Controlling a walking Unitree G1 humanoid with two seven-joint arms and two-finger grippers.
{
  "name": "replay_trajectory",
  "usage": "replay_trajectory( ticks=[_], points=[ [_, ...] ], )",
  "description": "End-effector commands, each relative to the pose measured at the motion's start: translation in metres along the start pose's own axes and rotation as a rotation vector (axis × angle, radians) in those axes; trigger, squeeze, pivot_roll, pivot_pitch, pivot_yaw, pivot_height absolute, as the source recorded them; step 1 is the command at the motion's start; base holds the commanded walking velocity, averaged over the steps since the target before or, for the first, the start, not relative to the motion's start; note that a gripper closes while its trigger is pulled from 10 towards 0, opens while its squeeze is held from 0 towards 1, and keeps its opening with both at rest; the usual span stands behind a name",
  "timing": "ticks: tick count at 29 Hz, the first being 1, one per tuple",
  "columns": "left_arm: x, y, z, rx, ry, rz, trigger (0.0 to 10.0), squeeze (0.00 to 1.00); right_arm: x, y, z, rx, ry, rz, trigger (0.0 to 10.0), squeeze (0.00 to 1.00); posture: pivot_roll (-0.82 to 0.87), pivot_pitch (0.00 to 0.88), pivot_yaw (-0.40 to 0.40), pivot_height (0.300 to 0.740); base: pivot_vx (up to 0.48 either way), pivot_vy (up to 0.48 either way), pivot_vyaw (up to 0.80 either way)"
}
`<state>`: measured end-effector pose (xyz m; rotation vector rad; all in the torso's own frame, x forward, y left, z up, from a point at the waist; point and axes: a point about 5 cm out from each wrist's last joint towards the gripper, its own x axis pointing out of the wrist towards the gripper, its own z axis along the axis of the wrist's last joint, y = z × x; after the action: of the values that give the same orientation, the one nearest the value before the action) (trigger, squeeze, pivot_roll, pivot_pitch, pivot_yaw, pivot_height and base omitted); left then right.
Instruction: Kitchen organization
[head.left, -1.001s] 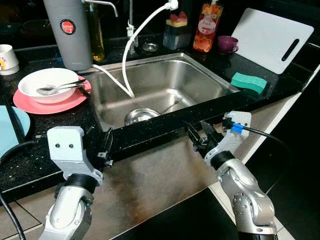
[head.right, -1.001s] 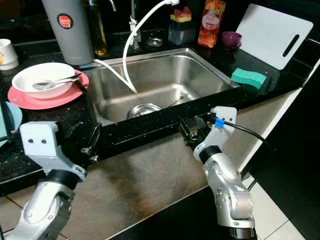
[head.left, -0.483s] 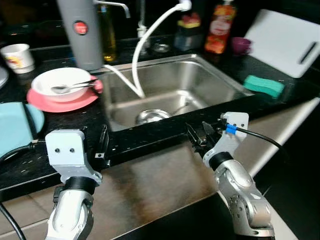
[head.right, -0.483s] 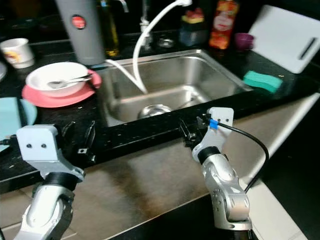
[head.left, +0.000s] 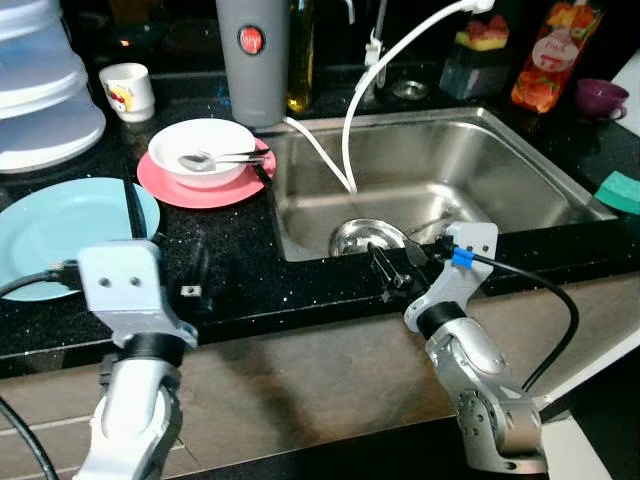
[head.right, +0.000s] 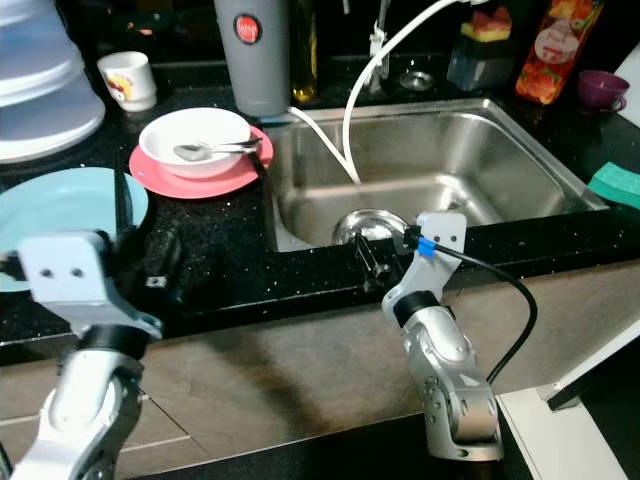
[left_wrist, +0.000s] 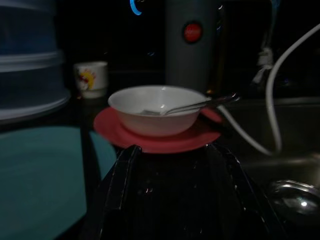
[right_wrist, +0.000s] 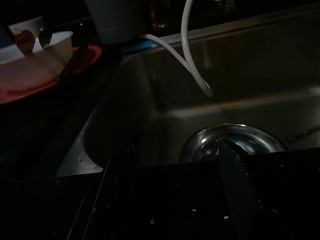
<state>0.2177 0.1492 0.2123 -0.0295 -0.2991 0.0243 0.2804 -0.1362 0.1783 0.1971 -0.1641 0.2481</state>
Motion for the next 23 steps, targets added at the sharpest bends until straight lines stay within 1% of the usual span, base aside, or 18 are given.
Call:
replay_trajectory(
  ticks=[1,3,6,10,13,15,17,18,19,21,23],
  points=[
    [0.003,0.006,-0.002,0.008,0.016,0.003,10.0,0.0,0.002,0.003,0.002,0.01,-0.013,0.013,10.0,0.0,0.15,0.005,-0.043,0.74,0.0,0.0,0.79],
    [0.006,0.008,0.002,0.009,0.001,0.004,10.0,0.0,0.002,0.003,0.002,0.011,-0.016,0.013,10.0,0.0,0.15,0.005,-0.042,0.74,0.0,0.0,0.79],
    [0.007,0.008,0.004,0.011,-0.003,-0.001,10.0,0.0,0.002,0.003,0.002,0.014,-0.018,0.011,10.0,0.0,0.15,0.005,-0.042,0.74,0.0,0.0,0.79],
    [0.007,0.004,0.002,0.009,0.007,-0.02,10.0,0.0,0.002,0.002,0.004,0.029,-0.032,0.002,10.0,0.0,0.15,0.009,-0.039,0.74,0.0,0.0,0.71],
    [0.006,-0.001,-0.001,0.002,0.022,-0.045,10.0,0.0,0.001,0.0,0.005,0.041,-0.041,-0.011,10.0,0.0,0.15,0.014,-0.037,0.74,0.0,0.0,0.0],
    [0.006,-0.006,-0.002,0.006,0.03,-0.073,10.0,0.0,0.001,-0.004,0.01,0.066,-0.072,-0.032,10.0,0.0,0.15,0.016,-0.035,0.74,0.0,0.0,0.0],
    [0.005,-0.007,-0.003,0.008,0.032,-0.081,10.0,0.0,0.001,-0.005,0.013,0.073,-0.092,-0.041,10.0,0.0,0.15,0.017,-0.034,0.74,0.0,0.0,0.0],
    [0.005,-0.008,-0.003,0.008,0.036,-0.088,10.0,0.0,0.002,-0.007,0.018,0.061,-0.114,-0.045,10.0,0.0,0.15,0.017,-0.03,0.74,0.0,0.0,0.0],
    [0.005,-0.008,-0.003,0.008,0.036,-0.088,10.0,0.0,0.002,-0.007,0.018,0.061,-0.114,-0.045,10.0,0.0,0.15,0.017,-0.03,0.74,0.0,0.0,0.0],
    [0.005,-0.008,-0.003,0.006,0.04,-0.094,10.0,0.0,0.005,-0.007,0.03,0.035,-0.157,-0.045,10.0,0.0,0.15,0.017,-0.025,0.74,0.0,0.0,0.0],
    [0.006,-0.008,-0.003,0.005,0.042,-0.096,10.0,0.0,0.006,-0.007,0.036,0.03,-0.176,-0.045,10.0,0.0,0.15,0.017,-0.025,0.74,0.0,0.0,0.0]
  ],
)
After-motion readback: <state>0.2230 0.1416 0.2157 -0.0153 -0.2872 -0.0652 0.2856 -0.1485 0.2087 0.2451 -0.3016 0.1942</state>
